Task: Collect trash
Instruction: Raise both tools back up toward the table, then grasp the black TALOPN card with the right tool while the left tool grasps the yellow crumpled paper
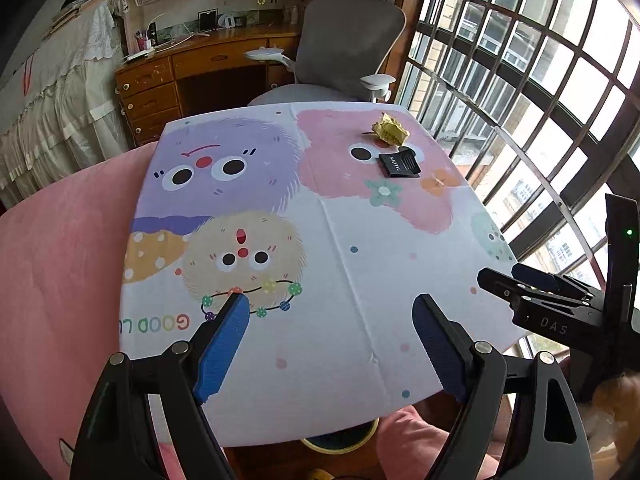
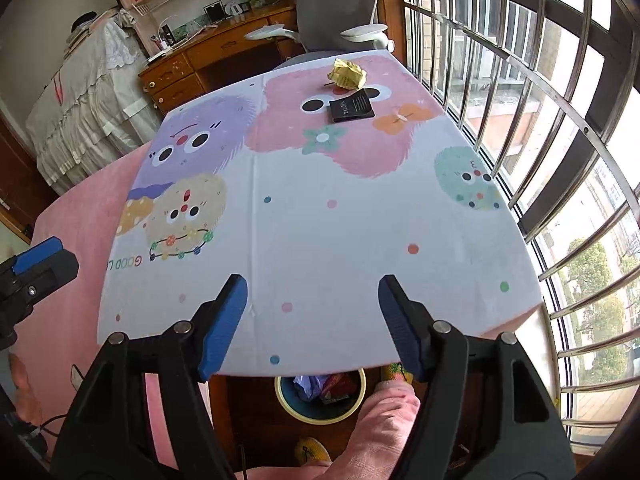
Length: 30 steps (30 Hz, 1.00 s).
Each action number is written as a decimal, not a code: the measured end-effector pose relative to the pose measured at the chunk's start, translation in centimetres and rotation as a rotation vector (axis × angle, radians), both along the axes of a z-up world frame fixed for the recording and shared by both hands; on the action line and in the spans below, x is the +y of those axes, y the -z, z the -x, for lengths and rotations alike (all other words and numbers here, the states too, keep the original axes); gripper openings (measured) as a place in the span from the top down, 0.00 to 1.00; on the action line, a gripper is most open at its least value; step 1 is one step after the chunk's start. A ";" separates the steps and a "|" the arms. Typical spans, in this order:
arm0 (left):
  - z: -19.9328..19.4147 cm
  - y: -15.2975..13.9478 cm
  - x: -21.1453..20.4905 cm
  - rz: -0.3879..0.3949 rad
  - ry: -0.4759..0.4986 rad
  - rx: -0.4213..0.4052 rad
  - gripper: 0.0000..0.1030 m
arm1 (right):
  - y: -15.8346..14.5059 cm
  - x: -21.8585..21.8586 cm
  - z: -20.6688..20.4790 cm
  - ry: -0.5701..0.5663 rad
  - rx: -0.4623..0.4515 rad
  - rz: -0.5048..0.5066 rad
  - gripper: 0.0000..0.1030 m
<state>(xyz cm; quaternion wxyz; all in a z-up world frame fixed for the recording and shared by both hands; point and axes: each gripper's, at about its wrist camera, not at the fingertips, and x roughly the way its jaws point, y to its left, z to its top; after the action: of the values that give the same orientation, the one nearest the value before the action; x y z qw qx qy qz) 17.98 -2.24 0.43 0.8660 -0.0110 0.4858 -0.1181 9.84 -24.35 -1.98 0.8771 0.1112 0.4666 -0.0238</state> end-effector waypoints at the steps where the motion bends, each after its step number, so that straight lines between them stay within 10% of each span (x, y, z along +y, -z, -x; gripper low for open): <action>1: -1.3 0.5 -0.2 -0.003 -0.028 0.006 0.17 | 0.3 -0.7 -1.7 -0.009 0.005 0.000 0.35; 16: -21.2 8.3 -8.9 0.005 -0.274 0.150 0.17 | 7.9 -11.8 -30.7 -0.145 0.073 0.037 0.24; 30: -26.3 10.3 -9.9 -0.026 -0.331 0.188 0.17 | 15.2 -11.1 -39.9 -0.169 0.158 0.027 0.19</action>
<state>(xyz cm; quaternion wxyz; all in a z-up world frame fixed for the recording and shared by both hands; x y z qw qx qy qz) 44.26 -12.17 -9.90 0.8245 -0.0905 0.5576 0.0338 49.74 -35.46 -17.16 0.8379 0.0572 0.5416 0.0353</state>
